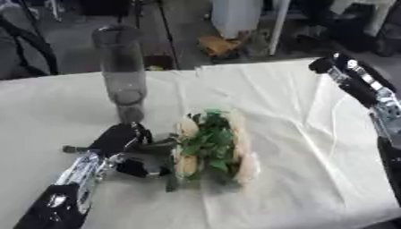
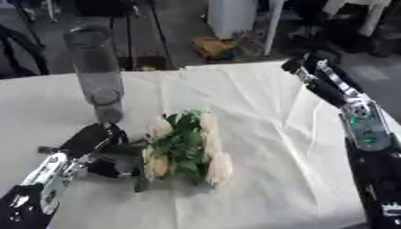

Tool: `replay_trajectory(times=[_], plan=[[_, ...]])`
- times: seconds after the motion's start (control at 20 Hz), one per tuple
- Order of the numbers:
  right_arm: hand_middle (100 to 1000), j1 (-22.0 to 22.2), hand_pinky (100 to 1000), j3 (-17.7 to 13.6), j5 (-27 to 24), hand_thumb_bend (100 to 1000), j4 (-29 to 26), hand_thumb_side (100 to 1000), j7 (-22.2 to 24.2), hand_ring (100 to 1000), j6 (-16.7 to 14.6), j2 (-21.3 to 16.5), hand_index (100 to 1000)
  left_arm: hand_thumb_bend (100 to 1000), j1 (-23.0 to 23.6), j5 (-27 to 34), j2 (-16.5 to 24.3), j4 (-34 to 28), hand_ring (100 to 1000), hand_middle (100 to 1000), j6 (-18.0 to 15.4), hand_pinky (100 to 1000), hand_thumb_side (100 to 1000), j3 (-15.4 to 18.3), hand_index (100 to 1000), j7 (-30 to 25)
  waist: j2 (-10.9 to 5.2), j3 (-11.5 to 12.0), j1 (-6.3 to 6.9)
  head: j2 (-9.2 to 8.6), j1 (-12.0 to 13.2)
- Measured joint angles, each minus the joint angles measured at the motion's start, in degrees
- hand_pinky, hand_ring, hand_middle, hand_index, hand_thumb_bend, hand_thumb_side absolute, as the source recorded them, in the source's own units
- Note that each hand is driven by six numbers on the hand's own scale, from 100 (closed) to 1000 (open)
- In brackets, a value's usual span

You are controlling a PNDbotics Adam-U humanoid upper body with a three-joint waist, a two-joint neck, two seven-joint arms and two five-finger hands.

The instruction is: Arrange flowers into the vase.

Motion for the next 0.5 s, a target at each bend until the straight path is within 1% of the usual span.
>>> replay_trajectory(times=[0.2, 0.5], plan=[[692, 0.0, 824, 0.0, -0.01, 100, 0.01, 802, -0.01, 783, -0.01, 0.0, 912, 824, 0.39, -0.26, 0.0, -0.39, 370, 303, 0.04, 339, 799, 0.01, 552, 0.0, -0.03, 0.15, 0.0, 0.01, -0.05], [692, 0.0, 824, 0.0, -0.01, 100, 0.13, 804, -0.01, 783, -0.02, 0.0, 912, 800, 1.84, -0.06, 0.36, -2.25, 322, 258, 0.97, 281, 788, -0.07, 507, -0.84, -0.04, 0.5, -0.01, 0.03, -0.32]])
